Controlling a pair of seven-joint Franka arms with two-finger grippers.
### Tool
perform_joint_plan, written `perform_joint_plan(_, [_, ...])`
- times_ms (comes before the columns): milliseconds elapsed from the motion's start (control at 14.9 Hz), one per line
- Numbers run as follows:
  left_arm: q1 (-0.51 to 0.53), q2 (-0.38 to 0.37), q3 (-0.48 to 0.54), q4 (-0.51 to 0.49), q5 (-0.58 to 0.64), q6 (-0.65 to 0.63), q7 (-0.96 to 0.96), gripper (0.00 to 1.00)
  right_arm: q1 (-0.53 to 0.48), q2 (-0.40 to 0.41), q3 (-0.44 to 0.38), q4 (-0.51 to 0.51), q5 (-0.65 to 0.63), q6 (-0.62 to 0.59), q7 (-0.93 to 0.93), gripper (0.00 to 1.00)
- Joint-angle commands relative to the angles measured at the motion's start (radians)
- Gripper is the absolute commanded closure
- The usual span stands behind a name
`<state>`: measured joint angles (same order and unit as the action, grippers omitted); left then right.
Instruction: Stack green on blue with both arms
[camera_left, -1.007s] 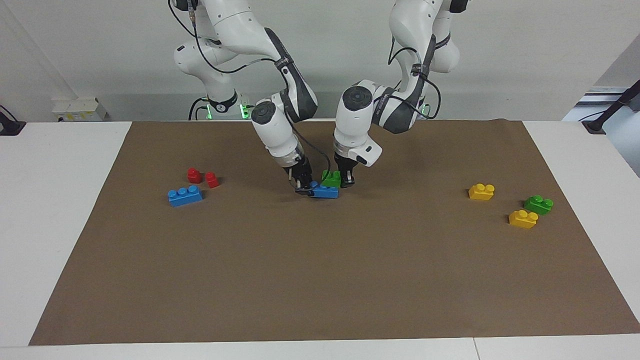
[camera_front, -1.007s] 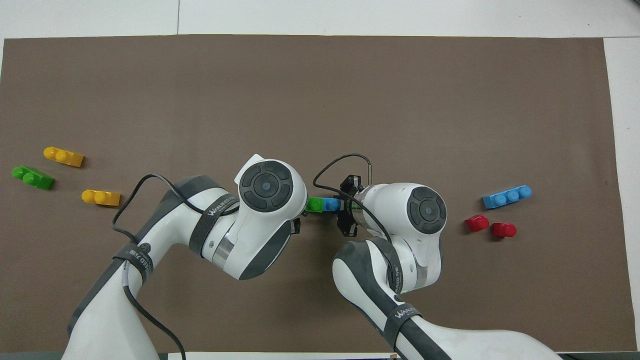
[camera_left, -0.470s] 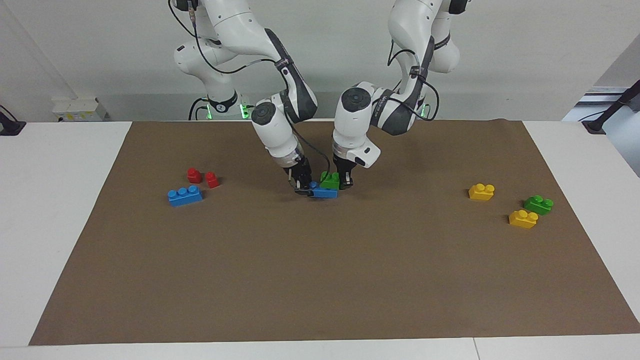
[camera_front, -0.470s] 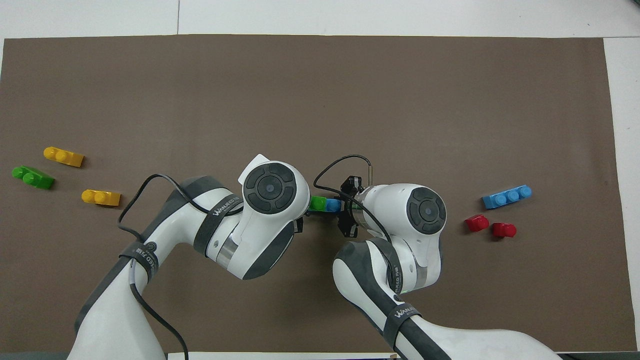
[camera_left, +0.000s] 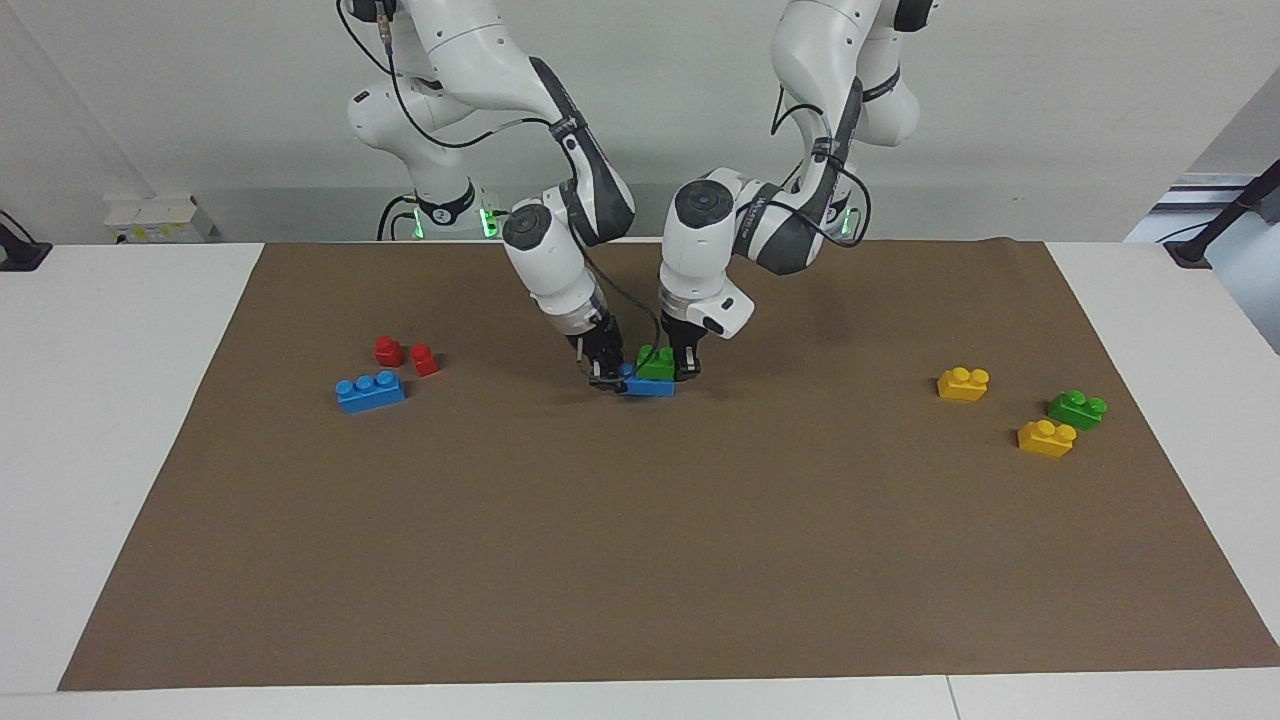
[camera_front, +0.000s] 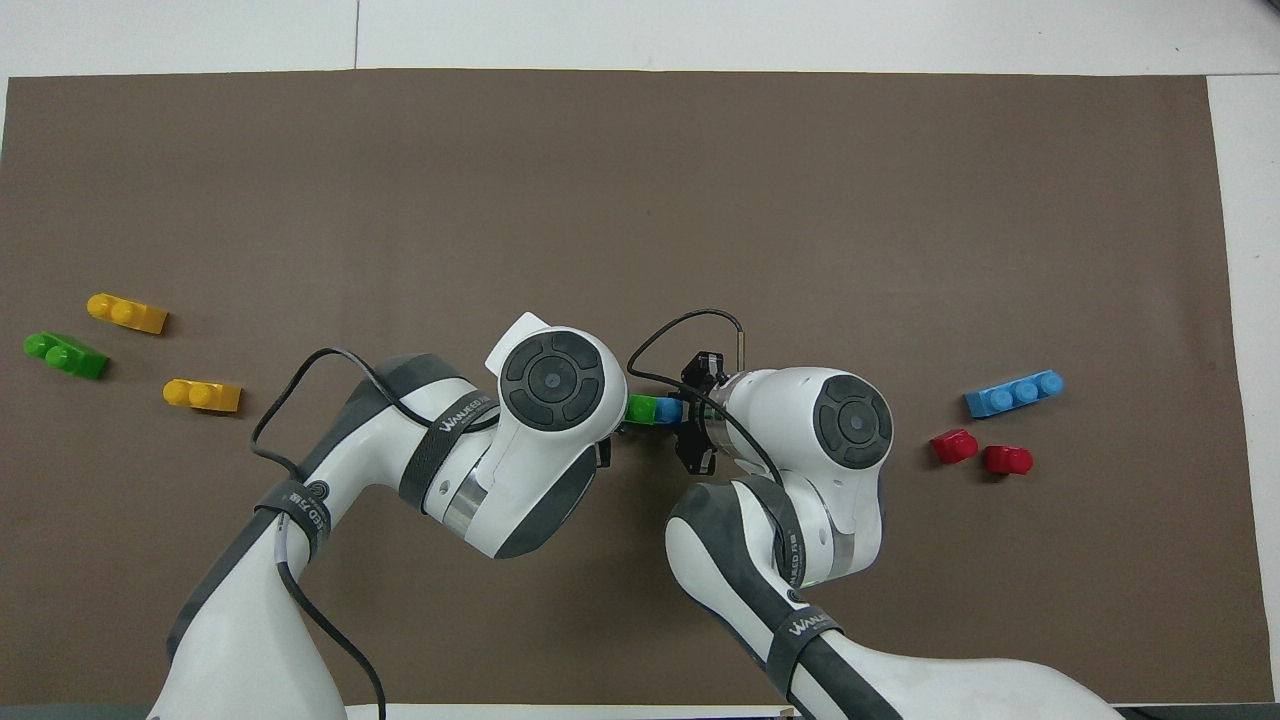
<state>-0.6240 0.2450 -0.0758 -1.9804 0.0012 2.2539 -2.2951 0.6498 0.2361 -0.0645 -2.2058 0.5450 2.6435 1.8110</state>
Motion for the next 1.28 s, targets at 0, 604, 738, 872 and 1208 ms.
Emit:
perform_joint_plan(0, [-0.017, 0.008, 0.014, -0.005, 0.026, 0.032, -0.023, 1.00, 0.007, -0.006, -0.001, -0.017, 0.015, 0.024, -0.019, 0.89])
perform_joint_plan(604, [-0.031, 0.008, 0.014, -0.009, 0.059, 0.032, -0.027, 0.00, 0.005, -0.006, -0.001, -0.017, 0.015, 0.023, -0.021, 0.89])
perform_joint_plan(738, [-0.031, 0.008, 0.014, -0.008, 0.059, 0.032, -0.026, 0.00, 0.005, -0.006, -0.001, -0.017, 0.015, 0.023, -0.022, 0.89])
perform_joint_plan(872, [-0.029, 0.004, 0.014, -0.008, 0.059, 0.026, -0.021, 0.00, 0.005, -0.006, -0.001, -0.017, 0.015, 0.023, -0.022, 0.89])
perform_joint_plan(1208, [0.006, -0.019, 0.021, -0.006, 0.059, 0.007, 0.046, 0.00, 0.004, -0.006, -0.001, -0.017, 0.016, 0.021, -0.033, 0.88])
